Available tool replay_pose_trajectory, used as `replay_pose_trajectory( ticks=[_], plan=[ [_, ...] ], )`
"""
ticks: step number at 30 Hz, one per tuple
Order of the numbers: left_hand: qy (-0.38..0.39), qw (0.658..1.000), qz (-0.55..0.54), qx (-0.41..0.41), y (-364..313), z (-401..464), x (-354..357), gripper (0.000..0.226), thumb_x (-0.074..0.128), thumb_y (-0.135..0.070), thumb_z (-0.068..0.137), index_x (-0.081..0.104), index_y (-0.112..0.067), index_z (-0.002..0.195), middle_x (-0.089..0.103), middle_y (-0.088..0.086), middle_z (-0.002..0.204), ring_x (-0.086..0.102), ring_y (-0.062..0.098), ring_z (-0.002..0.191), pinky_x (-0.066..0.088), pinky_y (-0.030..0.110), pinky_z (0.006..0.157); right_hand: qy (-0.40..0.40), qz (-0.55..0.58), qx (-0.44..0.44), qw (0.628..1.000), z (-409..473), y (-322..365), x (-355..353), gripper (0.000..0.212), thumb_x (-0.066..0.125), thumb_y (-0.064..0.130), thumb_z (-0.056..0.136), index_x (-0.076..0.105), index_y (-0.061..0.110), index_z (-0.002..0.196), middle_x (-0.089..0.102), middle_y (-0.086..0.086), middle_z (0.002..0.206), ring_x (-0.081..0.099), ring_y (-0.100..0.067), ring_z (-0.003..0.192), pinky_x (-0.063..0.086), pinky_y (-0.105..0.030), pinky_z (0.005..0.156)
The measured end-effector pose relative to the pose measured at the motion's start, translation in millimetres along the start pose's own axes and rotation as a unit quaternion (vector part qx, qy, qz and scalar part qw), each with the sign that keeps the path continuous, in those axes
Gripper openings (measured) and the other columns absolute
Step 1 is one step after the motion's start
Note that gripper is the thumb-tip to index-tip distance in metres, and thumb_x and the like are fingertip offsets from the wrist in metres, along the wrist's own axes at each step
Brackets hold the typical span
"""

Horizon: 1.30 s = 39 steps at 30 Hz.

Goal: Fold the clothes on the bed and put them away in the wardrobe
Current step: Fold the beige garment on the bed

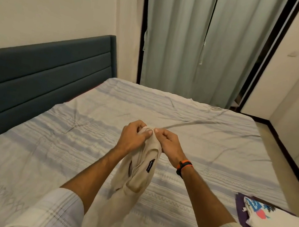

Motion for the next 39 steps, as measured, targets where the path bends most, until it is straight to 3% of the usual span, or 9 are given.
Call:
replay_pose_trajectory(
  ticks=[3,6,10,14,22,28,33,36,39],
  plan=[
    [-0.034,0.999,-0.007,0.021,-23,2,9,0.017,0.067,-0.029,0.089,0.062,-0.012,0.088,0.060,-0.009,0.075,0.054,0.009,0.069,0.043,0.026,0.064,0.010,0.018,0.035,0.999,-17,-8,-13,0.045,0.065,0.050,0.089,0.064,0.006,0.093,0.067,-0.007,0.085,0.062,-0.019,0.076,0.053,-0.033,0.068],
    [-0.059,0.998,-0.010,0.034,-46,8,19,0.022,0.065,-0.032,0.091,0.061,-0.011,0.090,0.060,-0.007,0.077,0.056,0.013,0.072,0.050,0.032,0.070,0.057,-0.028,0.048,0.997,-27,-16,-27,0.029,0.076,0.041,0.083,0.063,0.015,0.087,0.068,0.007,0.075,0.066,-0.012,0.078,0.052,-0.027,0.074],
    [-0.080,0.996,0.009,0.044,-68,18,29,0.020,0.067,-0.036,0.089,0.060,-0.017,0.086,0.061,-0.009,0.078,0.058,0.011,0.075,0.051,0.028,0.070,0.050,-0.018,0.023,0.998,-23,-15,-49,0.025,0.072,0.027,0.089,0.071,0.009,0.106,0.076,-0.006,0.101,0.072,-0.022,0.098,0.056,-0.042,0.093],
    [-0.078,0.997,0.016,0.017,-79,26,47,0.021,0.068,-0.032,0.087,0.060,-0.013,0.088,0.060,-0.004,0.079,0.057,0.016,0.074,0.049,0.029,0.068,-0.005,0.048,-0.010,0.999,-7,6,-94,0.021,0.062,0.022,0.096,0.070,0.011,0.112,0.075,-0.008,0.107,0.071,-0.023,0.099,0.056,-0.040,0.089],
    [-0.018,0.999,-0.006,-0.026,-94,21,87,0.022,0.074,-0.035,0.083,0.067,-0.022,0.100,0.065,-0.012,0.091,0.061,0.008,0.083,0.051,0.021,0.068,-0.015,0.006,-0.087,0.996,19,46,-159,0.009,0.063,0.005,0.090,0.070,0.004,0.095,0.070,-0.002,0.088,0.063,-0.011,0.081,0.050,-0.027,0.079],
    [-0.081,0.996,-0.015,0.033,-111,18,97,0.015,0.066,-0.029,0.091,0.070,-0.016,0.085,0.068,-0.007,0.080,0.060,0.009,0.076,0.049,0.022,0.070,0.008,-0.043,-0.092,0.995,20,39,-170,0.011,0.069,0.021,0.091,0.072,0.011,0.087,0.067,0.003,0.077,0.058,-0.006,0.068,0.046,-0.021,0.067],
    [-0.110,0.990,-0.008,0.082,-127,30,89,0.017,0.062,-0.031,0.094,0.070,-0.017,0.086,0.068,-0.008,0.081,0.062,0.009,0.080,0.050,0.022,0.074,0.058,-0.113,-0.052,0.991,13,16,-179,0.050,0.069,0.058,0.082,0.045,0.020,0.060,0.038,0.001,0.060,0.035,-0.013,0.056,0.028,-0.027,0.057],
    [-0.154,0.984,-0.021,0.087,-133,36,79,0.020,0.060,-0.030,0.095,0.069,-0.015,0.087,0.066,-0.008,0.080,0.061,0.007,0.078,0.049,0.019,0.071,0.080,-0.145,-0.011,0.986,6,0,-184,0.044,0.072,0.052,0.083,0.056,0.019,0.059,0.055,0.008,0.056,0.052,-0.008,0.052,0.039,-0.020,0.050],
    [-0.216,0.974,-0.046,0.058,-129,39,60,0.017,0.058,-0.027,0.096,0.067,-0.015,0.089,0.063,-0.008,0.080,0.056,0.002,0.075,0.042,0.011,0.066,0.118,-0.151,0.008,0.981,2,-22,-189,0.040,0.080,0.047,0.077,0.070,0.010,0.069,0.066,0.001,0.068,0.062,-0.012,0.064,0.047,-0.023,0.061]
  ],
)
Point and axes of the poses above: each hand's wrist, its own z-axis towards the middle knuckle, its own x-axis out of the palm, y = z × x, the point moved 5 cm from there along z, towards the middle knuckle
